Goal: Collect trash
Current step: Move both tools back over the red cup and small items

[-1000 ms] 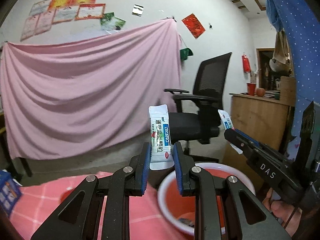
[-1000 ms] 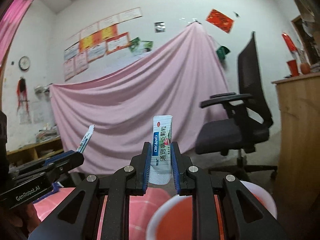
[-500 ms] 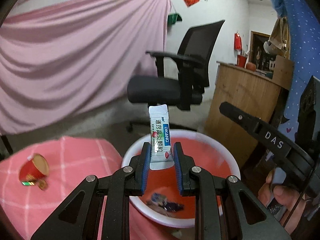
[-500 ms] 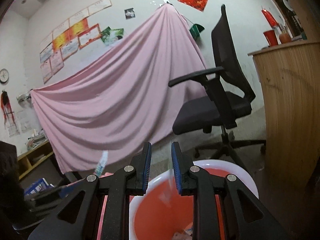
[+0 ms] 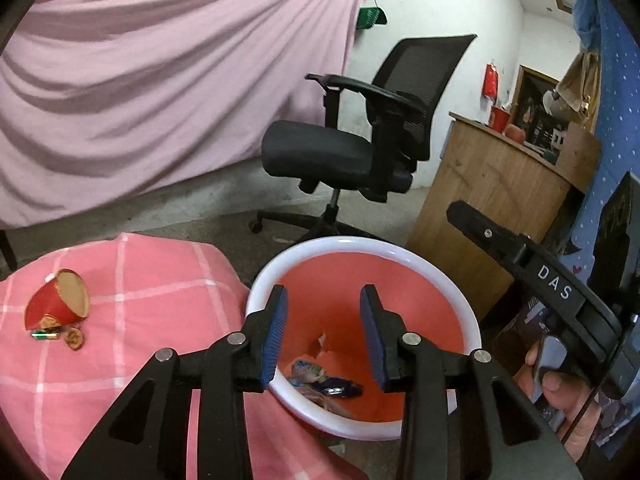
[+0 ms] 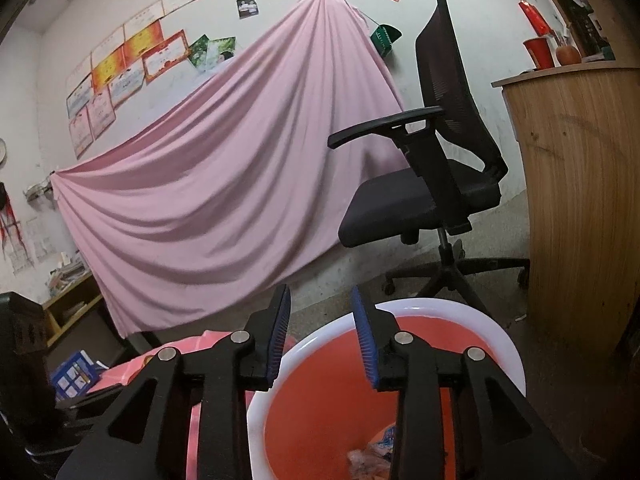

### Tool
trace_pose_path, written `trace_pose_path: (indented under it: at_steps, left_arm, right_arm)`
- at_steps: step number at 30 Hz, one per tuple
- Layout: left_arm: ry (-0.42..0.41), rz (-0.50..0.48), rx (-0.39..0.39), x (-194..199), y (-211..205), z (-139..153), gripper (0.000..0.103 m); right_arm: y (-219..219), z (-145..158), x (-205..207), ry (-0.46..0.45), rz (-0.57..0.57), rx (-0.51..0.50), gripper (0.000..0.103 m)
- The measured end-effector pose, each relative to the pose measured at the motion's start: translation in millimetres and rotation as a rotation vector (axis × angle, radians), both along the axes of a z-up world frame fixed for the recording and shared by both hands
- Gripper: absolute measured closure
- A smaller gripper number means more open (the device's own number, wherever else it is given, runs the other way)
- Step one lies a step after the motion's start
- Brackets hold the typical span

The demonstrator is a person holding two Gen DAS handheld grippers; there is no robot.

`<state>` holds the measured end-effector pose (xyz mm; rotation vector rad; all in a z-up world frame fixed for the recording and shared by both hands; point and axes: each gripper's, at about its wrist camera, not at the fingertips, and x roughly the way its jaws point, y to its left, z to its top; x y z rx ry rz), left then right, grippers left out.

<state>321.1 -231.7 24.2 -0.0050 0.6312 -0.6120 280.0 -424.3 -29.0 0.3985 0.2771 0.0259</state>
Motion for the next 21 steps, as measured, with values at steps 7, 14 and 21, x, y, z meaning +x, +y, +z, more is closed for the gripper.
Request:
trace_pose_path:
  at_steps: [7, 14, 21]
  left_arm:
    - [-0.039, 0.085, -0.025, -2, 32, 15, 0.057]
    - [-0.114, 0.21, -0.02, -7, 64, 30, 0.005]
    - [-0.246, 0.351, -0.047, -17, 103, 31, 0.003]
  right_arm:
    - [13, 6, -4, -0.049, 0.012, -0.016, 0.04]
    - [27, 15, -8, -0.128, -0.007, -0.018, 0.0]
    - [49, 19, -1, -0.163, 0.016, -0.053, 0.0]
